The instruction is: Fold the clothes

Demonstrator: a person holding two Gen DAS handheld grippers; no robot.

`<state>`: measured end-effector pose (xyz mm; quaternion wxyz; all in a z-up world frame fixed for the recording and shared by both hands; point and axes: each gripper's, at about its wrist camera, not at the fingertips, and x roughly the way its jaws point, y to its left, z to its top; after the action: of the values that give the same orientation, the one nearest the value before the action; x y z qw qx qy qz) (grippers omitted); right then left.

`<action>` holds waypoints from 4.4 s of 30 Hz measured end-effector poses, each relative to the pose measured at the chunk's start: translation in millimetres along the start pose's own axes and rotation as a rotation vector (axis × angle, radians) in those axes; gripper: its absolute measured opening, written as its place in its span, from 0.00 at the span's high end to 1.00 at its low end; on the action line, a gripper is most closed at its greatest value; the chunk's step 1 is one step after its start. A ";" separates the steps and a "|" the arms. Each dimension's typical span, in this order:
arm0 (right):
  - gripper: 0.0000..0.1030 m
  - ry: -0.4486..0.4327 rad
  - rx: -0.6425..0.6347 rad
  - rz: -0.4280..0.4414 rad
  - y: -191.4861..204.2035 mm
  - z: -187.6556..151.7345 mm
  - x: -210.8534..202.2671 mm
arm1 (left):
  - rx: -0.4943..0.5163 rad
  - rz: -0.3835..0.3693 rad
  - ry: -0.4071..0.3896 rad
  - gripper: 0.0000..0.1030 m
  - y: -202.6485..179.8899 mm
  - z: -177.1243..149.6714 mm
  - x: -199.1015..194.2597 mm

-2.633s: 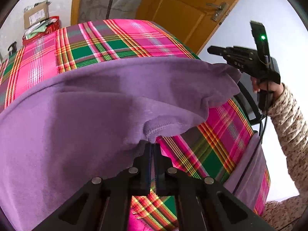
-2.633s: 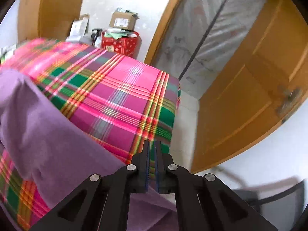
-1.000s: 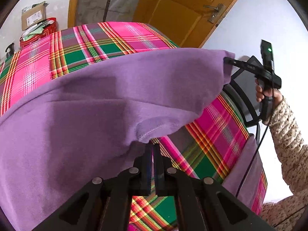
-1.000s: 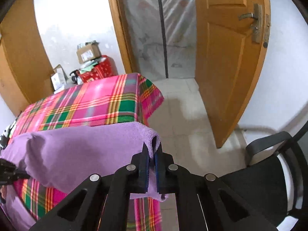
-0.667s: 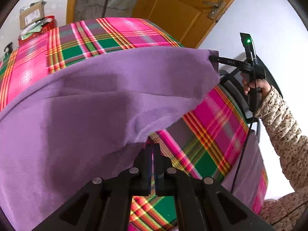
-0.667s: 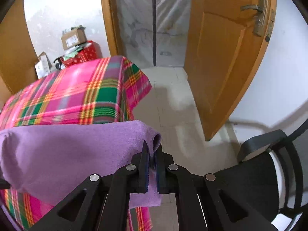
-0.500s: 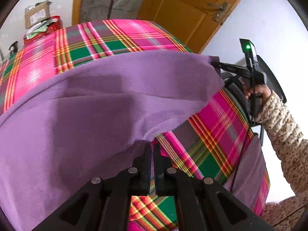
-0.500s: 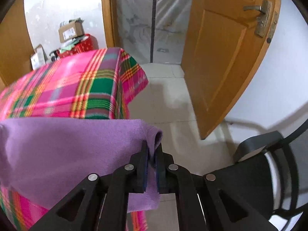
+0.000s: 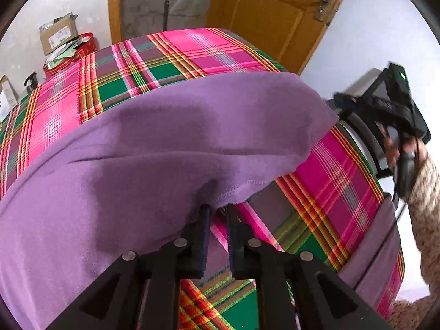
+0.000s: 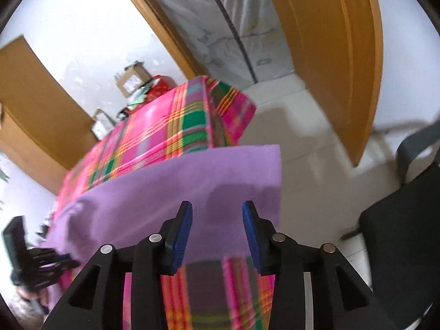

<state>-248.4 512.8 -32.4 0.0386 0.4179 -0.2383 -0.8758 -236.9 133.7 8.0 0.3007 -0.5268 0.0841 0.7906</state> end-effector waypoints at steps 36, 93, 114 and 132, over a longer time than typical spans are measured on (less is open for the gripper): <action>0.93 -0.108 0.139 0.019 5.7 -23.6 -26.9 | -0.089 -0.064 -0.018 0.99 22.9 -48.0 -45.8; 0.45 0.369 -0.763 0.456 455.9 -229.4 134.1 | -0.740 -0.079 -0.261 0.97 209.7 -257.3 -158.3; 0.86 0.510 -0.624 0.500 421.5 -231.6 105.2 | -0.799 -0.039 -0.254 0.97 222.8 -276.4 -173.0; 0.66 0.232 -0.773 0.410 350.4 -209.4 -58.5 | -0.859 0.055 -0.244 0.89 193.3 -354.4 -246.5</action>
<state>-99.4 138.3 54.4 0.3908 0.4125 0.0345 -0.8221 -3.6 -276.7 37.6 0.0414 -0.5044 -0.2739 0.8178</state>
